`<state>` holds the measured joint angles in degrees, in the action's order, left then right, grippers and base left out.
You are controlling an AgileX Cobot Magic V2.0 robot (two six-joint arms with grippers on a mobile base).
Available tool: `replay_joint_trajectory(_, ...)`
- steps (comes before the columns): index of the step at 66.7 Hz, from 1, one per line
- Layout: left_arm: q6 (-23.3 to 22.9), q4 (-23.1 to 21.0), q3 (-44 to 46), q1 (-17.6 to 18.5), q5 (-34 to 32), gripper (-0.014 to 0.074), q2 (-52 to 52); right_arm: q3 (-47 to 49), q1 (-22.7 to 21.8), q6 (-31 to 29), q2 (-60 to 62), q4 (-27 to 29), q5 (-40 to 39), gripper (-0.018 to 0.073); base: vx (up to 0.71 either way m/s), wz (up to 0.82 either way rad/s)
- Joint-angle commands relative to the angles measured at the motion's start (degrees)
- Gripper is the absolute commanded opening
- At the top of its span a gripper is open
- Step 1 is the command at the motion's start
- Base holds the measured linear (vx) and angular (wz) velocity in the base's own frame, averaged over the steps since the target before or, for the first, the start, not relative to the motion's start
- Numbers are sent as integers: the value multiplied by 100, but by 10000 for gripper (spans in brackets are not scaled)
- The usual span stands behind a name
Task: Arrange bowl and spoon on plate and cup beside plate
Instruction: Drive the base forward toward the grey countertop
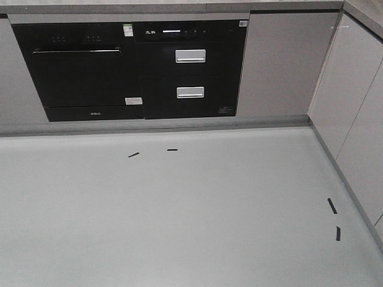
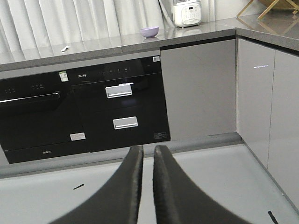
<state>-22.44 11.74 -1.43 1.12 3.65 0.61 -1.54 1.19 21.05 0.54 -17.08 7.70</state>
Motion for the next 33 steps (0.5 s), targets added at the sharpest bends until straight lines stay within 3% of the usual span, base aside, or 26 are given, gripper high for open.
replay_joint_trajectory(1, -47, -44, -173, 14, -427, -6, 101, -96, -15, -25, 64, -37, -419, 71, 0, 0)
replay_joint_trajectory(33, -47, -44, -173, 14, -427, -6, 101, -96, -15, -25, 64, -37, -419, 71, 0, 0)
